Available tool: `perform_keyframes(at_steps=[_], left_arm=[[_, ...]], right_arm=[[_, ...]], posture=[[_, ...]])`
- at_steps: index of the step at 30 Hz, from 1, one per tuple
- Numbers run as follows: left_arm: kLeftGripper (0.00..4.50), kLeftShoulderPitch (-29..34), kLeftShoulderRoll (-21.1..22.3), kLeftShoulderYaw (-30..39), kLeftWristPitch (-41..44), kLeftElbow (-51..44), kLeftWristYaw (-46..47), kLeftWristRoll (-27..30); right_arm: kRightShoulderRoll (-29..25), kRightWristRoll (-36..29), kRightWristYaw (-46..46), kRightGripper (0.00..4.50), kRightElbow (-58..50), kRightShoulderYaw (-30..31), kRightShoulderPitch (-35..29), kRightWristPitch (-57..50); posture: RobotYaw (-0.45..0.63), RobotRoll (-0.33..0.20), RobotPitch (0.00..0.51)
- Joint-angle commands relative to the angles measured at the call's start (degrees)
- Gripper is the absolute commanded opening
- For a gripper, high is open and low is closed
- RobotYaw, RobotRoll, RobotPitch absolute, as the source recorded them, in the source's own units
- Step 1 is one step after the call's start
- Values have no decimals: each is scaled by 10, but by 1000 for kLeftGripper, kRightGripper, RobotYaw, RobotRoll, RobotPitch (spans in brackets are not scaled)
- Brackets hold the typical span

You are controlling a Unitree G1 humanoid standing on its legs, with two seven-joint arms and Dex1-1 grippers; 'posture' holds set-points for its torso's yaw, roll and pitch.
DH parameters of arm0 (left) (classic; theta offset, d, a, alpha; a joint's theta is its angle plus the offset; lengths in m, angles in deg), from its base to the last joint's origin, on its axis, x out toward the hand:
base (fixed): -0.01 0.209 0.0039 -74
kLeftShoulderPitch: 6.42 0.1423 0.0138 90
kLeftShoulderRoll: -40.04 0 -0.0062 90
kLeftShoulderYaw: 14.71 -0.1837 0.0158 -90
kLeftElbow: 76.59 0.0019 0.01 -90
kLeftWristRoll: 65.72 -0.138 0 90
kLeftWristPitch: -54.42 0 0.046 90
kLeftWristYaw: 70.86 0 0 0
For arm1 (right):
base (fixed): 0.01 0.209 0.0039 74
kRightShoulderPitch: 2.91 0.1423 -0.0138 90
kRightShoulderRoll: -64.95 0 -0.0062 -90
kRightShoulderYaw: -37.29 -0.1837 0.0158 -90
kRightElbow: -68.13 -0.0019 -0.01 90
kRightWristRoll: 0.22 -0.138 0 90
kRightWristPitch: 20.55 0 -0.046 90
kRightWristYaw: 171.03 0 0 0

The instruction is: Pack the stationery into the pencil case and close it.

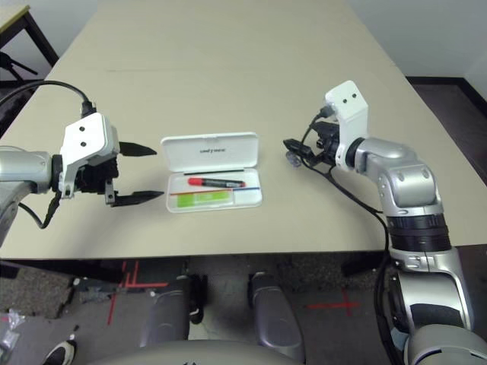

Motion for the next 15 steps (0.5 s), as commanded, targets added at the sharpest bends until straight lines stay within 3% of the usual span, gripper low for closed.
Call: perform_keyframes(at_steps=[1, 10, 15], left_arm=[[4459, -2, 5, -5, 8, -16, 4, 9], [4459, -2, 9, -8, 17, -25, 10, 11], [4500, -3, 9, -9, 20, -26, 11, 10]], right_arm=[[5, 15, -9, 4500, 25, 21, 1, -20], [20, 30, 5, 4500, 76, 60, 4, -19], [21, 33, 11, 2759, 84, 63, 12, -25]], posture=[[-31, 0, 153], [-16, 0, 156], [-14, 0, 157]])
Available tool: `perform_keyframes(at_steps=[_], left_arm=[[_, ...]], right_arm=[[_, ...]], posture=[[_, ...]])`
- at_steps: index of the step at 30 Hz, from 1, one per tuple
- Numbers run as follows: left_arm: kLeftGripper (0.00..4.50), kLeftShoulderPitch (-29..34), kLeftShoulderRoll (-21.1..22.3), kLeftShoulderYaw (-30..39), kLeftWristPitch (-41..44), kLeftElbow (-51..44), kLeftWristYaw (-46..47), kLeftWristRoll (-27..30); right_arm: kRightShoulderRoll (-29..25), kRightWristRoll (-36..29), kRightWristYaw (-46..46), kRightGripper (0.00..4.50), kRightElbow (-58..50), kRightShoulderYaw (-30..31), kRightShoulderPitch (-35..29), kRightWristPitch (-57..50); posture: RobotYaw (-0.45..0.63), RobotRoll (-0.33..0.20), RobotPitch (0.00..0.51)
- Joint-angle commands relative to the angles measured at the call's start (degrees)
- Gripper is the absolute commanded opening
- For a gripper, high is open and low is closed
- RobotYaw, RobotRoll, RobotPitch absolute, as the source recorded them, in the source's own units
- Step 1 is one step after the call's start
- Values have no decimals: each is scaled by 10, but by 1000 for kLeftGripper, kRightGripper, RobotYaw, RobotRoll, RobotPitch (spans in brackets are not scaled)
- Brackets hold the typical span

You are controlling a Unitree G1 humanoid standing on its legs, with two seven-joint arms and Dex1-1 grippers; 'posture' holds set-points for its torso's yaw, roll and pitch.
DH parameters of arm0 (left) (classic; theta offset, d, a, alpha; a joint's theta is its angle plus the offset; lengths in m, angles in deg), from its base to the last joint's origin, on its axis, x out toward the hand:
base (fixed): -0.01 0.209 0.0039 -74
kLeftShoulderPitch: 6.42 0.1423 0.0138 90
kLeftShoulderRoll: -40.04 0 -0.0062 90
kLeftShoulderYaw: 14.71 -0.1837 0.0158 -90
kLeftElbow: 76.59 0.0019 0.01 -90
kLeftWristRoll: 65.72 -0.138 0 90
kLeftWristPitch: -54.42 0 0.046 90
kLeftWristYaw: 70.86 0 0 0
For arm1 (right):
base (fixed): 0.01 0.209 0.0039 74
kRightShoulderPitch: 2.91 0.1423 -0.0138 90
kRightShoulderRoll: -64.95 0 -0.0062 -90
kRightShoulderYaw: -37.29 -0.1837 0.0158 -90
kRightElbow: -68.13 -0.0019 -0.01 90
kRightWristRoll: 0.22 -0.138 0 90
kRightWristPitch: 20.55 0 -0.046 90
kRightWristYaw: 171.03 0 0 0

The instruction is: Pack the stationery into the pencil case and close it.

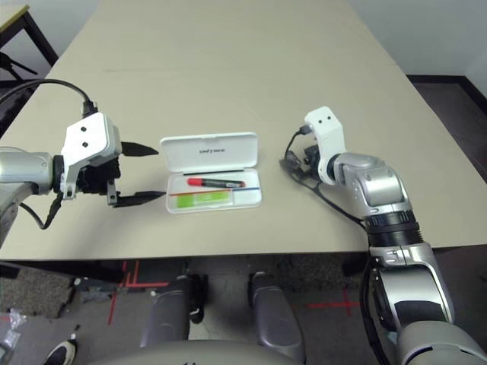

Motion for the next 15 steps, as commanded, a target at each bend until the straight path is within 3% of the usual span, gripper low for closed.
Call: perform_keyframes(at_steps=[1, 6, 15], left_arm=[[4500, -3, 7, -7, 5, -8, 3, 5], [4500, -2, 7, -9, 5, -7, 4, 5], [4500, -6, 8, -16, -2, 2, 2, -1]], right_arm=[[2, 1, 8, 2390, 8, 5, 7, -9], [-6, 3, 17, 424, 4, 5, 12, -2], [-85, 5, 186, 300, -6, 32, 15, 152]], posture=[[-15, 0, 157], [-19, 0, 157], [-30, 0, 156]])
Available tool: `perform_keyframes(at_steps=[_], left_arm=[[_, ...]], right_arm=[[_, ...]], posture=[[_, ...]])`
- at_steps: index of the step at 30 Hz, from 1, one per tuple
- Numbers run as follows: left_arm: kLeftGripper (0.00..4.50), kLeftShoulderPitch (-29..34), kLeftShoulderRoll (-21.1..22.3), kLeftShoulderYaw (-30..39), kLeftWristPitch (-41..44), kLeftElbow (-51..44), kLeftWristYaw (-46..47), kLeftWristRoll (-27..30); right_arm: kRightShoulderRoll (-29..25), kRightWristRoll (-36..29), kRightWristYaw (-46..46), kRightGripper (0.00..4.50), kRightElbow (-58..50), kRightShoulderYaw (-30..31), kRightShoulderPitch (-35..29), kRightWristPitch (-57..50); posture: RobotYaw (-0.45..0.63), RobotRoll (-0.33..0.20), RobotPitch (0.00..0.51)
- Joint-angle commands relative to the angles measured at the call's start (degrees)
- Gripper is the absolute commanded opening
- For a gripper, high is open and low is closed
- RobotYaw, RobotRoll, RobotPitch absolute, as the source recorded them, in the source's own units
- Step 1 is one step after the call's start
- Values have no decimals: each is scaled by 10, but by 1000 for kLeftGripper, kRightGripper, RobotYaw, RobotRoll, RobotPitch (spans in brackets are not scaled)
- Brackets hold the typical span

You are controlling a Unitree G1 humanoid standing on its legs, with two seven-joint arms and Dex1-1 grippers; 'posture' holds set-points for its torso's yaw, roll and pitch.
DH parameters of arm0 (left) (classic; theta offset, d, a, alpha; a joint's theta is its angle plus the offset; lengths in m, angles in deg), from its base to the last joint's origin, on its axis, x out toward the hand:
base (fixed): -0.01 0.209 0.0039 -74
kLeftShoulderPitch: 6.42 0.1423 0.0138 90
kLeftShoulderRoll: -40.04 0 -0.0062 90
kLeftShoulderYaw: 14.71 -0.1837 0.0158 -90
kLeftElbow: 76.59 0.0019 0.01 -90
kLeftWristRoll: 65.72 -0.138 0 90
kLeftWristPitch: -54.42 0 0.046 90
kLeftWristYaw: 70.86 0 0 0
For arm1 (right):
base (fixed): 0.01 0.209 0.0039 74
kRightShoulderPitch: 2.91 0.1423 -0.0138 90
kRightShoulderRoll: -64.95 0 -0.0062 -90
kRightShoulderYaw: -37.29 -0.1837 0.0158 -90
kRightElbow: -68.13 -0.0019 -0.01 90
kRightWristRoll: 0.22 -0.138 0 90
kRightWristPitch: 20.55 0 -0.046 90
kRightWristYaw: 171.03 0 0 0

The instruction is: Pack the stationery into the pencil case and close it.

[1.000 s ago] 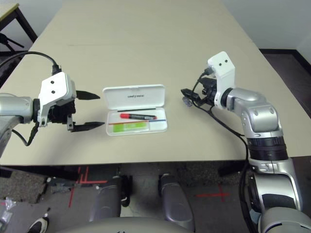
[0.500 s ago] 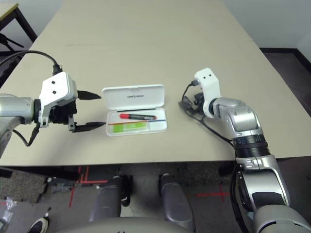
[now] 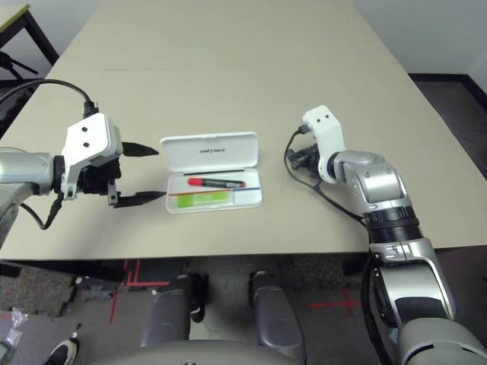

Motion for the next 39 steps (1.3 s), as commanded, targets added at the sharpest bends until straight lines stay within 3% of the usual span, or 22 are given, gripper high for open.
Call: perform_keyframes(at_steps=[1, 6, 13, 27, 39], left_arm=[[4500, -5, 7, -12, -5, 3, -1, -1], [4500, -6, 9, -14, -10, 7, -2, -5], [4500, -5, 12, -15, -11, 5, 1, -6], [4500, 4, 11, -20, -9, 0, 13, -10], [4500, 23, 17, -15, -8, -5, 22, -15]], right_arm=[[-32, -4, 90, 300, -9, 18, 0, 70], [-88, -52, 253, 300, -62, 26, -22, 111], [-114, -56, 342, 300, -97, 44, -22, 135], [-40, 33, 353, 300, -17, 127, 22, 271], [9, 79, 349, 300, 21, 161, 42, 318]], posture=[[-30, 0, 155], [-28, 0, 153], [-25, 0, 152], [-4, 0, 153], [14, 0, 151]])
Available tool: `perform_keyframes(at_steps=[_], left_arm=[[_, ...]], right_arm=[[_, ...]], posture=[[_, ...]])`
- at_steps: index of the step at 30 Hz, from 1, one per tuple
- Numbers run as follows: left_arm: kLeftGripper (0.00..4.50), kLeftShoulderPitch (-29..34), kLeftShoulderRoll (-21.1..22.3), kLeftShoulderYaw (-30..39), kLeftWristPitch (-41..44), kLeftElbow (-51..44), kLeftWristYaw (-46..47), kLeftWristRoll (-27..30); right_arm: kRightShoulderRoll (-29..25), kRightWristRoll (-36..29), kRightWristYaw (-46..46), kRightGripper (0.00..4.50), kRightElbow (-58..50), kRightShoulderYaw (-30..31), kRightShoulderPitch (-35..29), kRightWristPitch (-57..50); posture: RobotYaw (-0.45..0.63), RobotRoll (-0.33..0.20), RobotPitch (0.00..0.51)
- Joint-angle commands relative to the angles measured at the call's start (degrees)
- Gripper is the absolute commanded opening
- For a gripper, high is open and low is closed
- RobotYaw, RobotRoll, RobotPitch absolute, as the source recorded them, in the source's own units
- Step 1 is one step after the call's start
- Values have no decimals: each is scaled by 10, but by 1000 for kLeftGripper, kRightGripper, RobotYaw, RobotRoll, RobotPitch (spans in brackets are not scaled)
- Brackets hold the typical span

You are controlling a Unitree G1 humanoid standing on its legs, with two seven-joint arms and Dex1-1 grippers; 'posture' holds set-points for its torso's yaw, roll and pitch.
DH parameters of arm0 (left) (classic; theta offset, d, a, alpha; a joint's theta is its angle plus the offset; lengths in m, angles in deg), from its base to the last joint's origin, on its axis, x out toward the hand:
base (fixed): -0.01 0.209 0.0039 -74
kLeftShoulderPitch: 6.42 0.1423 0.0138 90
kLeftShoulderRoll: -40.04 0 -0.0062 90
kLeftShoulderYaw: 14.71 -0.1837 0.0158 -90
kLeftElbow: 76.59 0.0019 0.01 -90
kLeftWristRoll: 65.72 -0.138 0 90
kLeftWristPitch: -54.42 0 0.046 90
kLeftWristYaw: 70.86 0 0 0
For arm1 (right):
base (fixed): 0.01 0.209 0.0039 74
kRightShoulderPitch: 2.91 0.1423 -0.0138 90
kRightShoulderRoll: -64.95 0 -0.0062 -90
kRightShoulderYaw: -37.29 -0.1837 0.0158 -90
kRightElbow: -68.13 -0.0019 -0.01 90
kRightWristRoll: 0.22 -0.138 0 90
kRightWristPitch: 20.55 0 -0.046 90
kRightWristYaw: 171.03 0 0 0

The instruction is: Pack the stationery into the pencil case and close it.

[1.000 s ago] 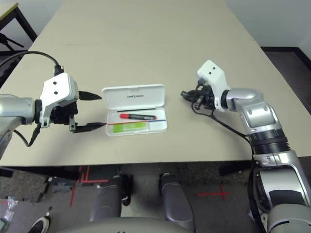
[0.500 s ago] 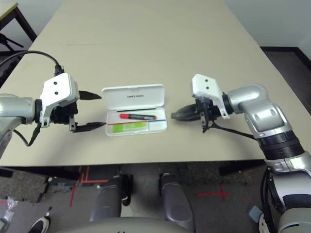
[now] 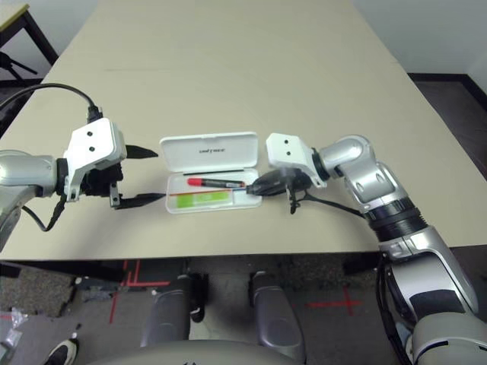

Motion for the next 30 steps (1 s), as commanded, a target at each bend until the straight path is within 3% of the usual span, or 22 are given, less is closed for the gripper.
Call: perform_keyframes(at_steps=[1, 4, 16, 25, 30], left_arm=[[4500, 9, 8, -3, 0, -5, 3, -3], [4500, 9, 7, -4, -1, -4, 4, -3], [4500, 17, 5, -8, -17, 20, 4, -16], [4500, 28, 5, -4, -56, 89, 4, -31], [4500, 20, -3, -9, -63, 100, 4, -33]], right_arm=[[6, 18, -2, 300, 21, 12, 7, 23], [14, 27, -8, 300, 31, 13, 10, 33], [4, 11, -24, 4491, 40, -31, 17, 24], [-82, -24, 3, 4491, 47, -89, 1, -10], [-72, 2, -37, 4491, 59, -76, -1, 7]], posture=[[16, 0, 150], [16, 0, 149], [6, 0, 142], [-12, 0, 141], [-18, 0, 140]])
